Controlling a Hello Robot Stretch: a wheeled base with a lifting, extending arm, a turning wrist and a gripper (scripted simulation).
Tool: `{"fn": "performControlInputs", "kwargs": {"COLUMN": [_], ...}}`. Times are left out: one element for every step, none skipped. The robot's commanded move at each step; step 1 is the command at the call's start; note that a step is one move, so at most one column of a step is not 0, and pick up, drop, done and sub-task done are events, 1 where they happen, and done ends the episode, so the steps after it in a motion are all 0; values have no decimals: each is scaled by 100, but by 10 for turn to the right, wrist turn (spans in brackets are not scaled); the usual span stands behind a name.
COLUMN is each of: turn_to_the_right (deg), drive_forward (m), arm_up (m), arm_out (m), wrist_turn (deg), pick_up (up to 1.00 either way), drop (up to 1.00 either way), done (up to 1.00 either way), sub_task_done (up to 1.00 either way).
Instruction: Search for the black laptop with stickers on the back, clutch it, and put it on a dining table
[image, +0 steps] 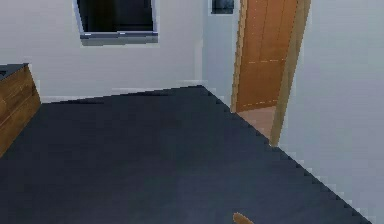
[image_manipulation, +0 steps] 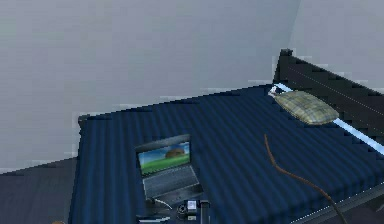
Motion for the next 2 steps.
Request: {"fn": "performControlInputs", "kwargs": {"turn_to_the_right": [0,0], "drive_forward": [0,0], "arm_up": [10,48], "arm_out": [0,0], "wrist_turn": [0,0], "pick_up": [0,0], "drop": [0,0], "done": [0,0], "sub_task_done": [0,0]}}
